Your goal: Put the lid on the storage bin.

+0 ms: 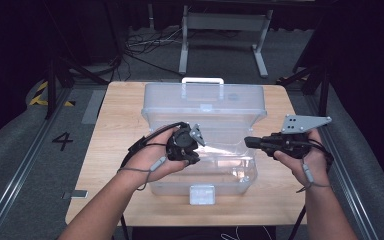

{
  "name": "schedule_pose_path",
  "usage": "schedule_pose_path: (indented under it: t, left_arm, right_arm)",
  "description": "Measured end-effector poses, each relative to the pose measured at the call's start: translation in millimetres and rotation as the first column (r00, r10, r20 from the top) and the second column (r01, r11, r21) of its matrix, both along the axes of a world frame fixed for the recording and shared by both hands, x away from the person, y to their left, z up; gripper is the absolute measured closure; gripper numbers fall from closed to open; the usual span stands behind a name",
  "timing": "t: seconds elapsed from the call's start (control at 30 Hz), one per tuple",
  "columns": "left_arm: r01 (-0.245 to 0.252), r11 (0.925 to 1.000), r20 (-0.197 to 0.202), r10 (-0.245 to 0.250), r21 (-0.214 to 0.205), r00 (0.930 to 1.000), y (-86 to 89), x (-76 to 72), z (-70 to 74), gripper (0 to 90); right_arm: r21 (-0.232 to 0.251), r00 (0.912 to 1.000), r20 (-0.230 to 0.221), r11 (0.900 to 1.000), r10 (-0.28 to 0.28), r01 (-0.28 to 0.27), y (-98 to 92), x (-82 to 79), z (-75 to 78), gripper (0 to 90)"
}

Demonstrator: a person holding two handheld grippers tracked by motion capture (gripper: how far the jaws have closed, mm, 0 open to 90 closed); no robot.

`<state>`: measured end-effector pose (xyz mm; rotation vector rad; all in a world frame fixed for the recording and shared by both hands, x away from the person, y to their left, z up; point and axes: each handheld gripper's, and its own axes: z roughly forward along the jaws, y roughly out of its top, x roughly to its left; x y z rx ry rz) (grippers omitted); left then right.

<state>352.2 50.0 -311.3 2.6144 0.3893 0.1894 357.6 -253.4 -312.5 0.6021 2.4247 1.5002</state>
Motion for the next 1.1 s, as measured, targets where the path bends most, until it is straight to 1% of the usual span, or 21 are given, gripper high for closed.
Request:
schedule_pose_path:
  t: [0.1, 0.17, 0.23, 0.27, 0.3, 0.33, 0.4, 0.5, 0.67, 0.77, 0.87, 0.93, 1.03, 1.1]
  left_arm:
    - [-0.007, 1.0000, -0.002, 0.007, 0.001, 1.0000, 0.6, -2.7, 0.0, 83.6]
    - [-0.013, 0.9997, 0.003, 0.013, -0.020, 0.9999, 3.4, -5.3, 1.6, 83.4]
    - [-0.021, 0.9981, -0.001, 0.021, -0.057, 0.9998, 9.7, -8.2, 5.1, 83.8]
    - [-0.027, 0.9971, -0.003, 0.027, -0.071, 0.9996, 14.0, -9.3, 7.5, 85.4]
    - [-0.044, 0.9953, 0.011, 0.045, -0.087, 0.9989, 19.4, -11.1, 10.2, 86.6]
    - [-0.051, 0.9945, 0.014, 0.053, -0.091, 0.9985, 22.6, -11.8, 11.9, 87.1]
    - [-0.062, 0.9913, 0.014, 0.064, -0.116, 0.9978, 29.5, -13.4, 14.9, 87.3]
    - [-0.076, 0.9884, 0.017, 0.079, -0.132, 0.9967, 36.3, -15.5, 17.4, 87.4]
    - [-0.086, 0.9867, 0.016, 0.089, -0.138, 0.9959, 42.7, -14.8, 19.3, 86.6]
    - [-0.113, 0.9857, 0.022, 0.116, -0.125, 0.9930, 47.9, -13.6, 19.5, 84.6]
    - [-0.127, 0.9822, 0.015, 0.131, -0.138, 0.9913, 54.1, -14.4, 20.5, 85.2]
    - [-0.131, 0.9809, 0.016, 0.135, -0.143, 0.9907, 57.8, -14.7, 21.7, 85.2]
    - [-0.155, 0.9773, 0.012, 0.158, -0.144, 0.9873, 65.7, -14.5, 22.4, 82.6]
    - [-0.164, 0.9752, 0.008, 0.167, -0.149, 0.9860, 70.7, -14.4, 22.7, 83.3]
  right_arm:
    - [0.033, 0.9993, -0.011, 0.9988, -0.036, 0.036, -5.3, 2.7, -0.4, 90.0]
    - [0.039, 0.9989, -0.012, 0.9982, -0.045, 0.045, -7.1, 3.4, -0.4, 90.0]
    - [0.046, 0.9980, -0.010, 0.9969, -0.063, 0.063, -10.7, 4.6, -0.4, 90.0]
    - [0.052, 0.9973, -0.007, 0.9960, -0.073, 0.073, -12.5, 5.1, -0.1, 90.0]
    - [0.050, 0.9970, -0.014, 0.9958, -0.077, 0.077, -13.9, 5.4, 0.3, 90.0]
    - [0.042, 0.9968, -0.021, 0.9961, -0.077, 0.078, -14.6, 5.6, -0.5, 90.0]
    - [0.044, 0.9960, -0.016, 0.9951, -0.088, 0.089, -14.5, 5.8, -1.1, 90.0]
    - [0.043, 0.9956, -0.017, 0.9948, -0.092, 0.093, -14.1, 6.0, -1.1, 90.0]
    - [0.045, 0.9953, -0.019, 0.9943, -0.095, 0.096, -14.4, 6.1, -1.1, 90.0]
    - [0.046, 0.9952, -0.020, 0.9942, -0.096, 0.097, -15.4, 6.8, -1.5, 90.0]
    - [0.035, 0.9940, -0.018, 0.9935, -0.108, 0.109, -17.6, 8.0, -2.4, 90.0]
    - [0.038, 0.9936, -0.024, 0.9931, -0.110, 0.111, -19.6, 8.7, -2.8, 90.0]
    - [0.034, 0.9933, -0.021, 0.9929, -0.113, 0.114, -20.1, 8.2, -2.4, 90.0]
    - [0.034, 0.9934, -0.021, 0.9929, -0.113, 0.114, -20.4, 8.1, -2.5, 90.0]
